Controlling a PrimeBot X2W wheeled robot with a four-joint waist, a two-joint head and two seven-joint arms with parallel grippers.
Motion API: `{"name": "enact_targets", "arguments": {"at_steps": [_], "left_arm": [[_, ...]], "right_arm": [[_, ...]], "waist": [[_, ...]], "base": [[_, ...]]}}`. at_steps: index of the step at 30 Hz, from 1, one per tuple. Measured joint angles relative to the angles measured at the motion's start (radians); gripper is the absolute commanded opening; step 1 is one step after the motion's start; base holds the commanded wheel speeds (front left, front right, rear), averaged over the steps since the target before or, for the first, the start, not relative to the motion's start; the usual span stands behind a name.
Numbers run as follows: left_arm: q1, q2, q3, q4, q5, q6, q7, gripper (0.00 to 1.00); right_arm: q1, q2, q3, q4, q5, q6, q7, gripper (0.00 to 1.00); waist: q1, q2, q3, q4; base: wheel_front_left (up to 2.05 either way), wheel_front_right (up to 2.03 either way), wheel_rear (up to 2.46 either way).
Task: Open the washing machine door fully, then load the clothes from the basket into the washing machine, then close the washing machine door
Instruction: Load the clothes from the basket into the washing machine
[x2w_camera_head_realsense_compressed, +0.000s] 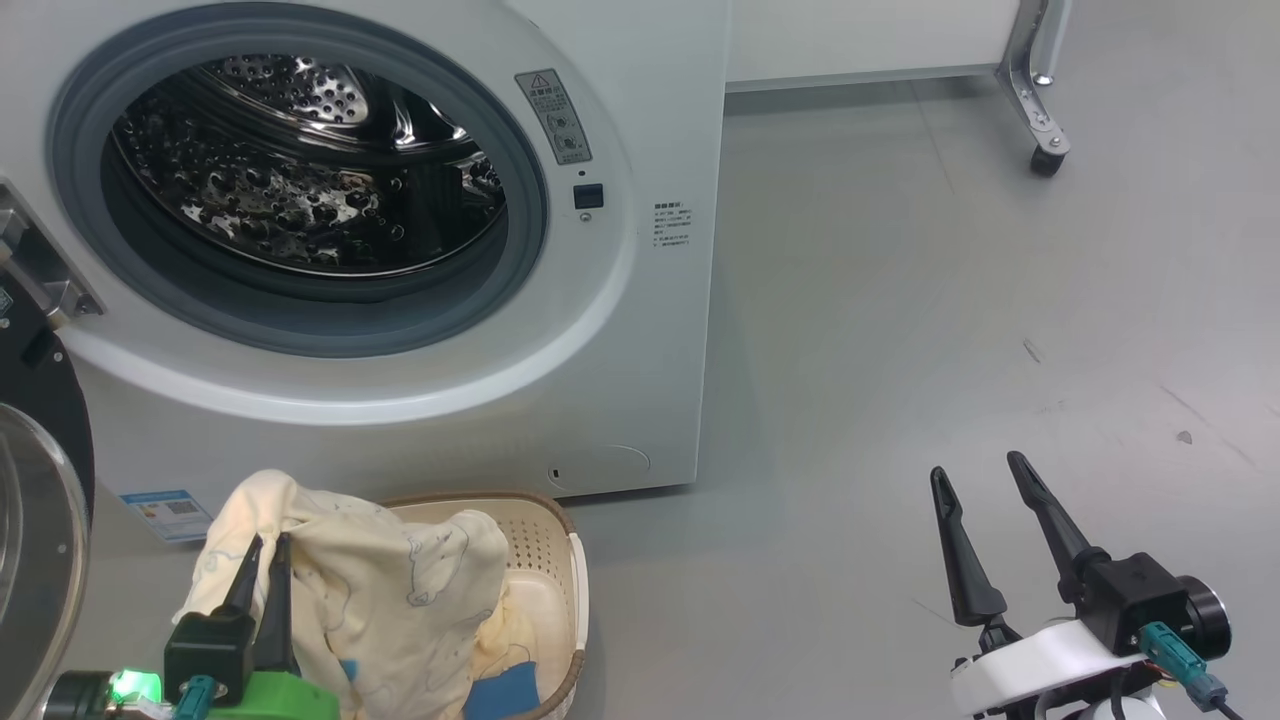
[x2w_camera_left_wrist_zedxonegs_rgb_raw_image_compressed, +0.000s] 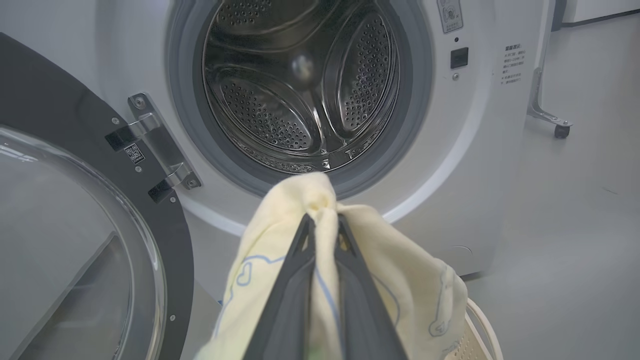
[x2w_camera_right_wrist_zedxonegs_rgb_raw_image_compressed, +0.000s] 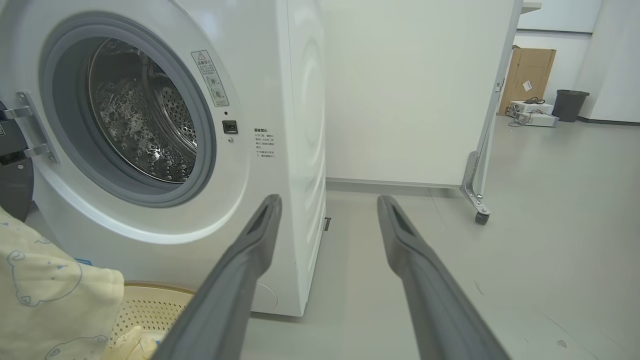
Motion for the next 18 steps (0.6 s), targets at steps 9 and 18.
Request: {"name": "enact_targets", "arguments": {"at_steps": [9, 18], "left_arm": [[0.031, 0.0, -0.001, -0.031, 0.003, 0.001, 0.0, 0.0], [0.059, 0.0, -0.003, -0.056, 0.007, 0.009, 0.0, 0.0]], "right_arm": [[0.012, 0.001, 0.002, -0.01, -0.002, 0.0, 0.0, 1.0], [0.013, 0.001, 0.005, -0.014, -0.003, 0.0, 0.0, 1.0]], "waist": [[0.0, 0.0, -0.009, -0.001], [0.0, 0.0, -0.012, 0.005]], "base": [[0.0, 0.0, 0.0], [0.0, 0.0, 0.0]]}}
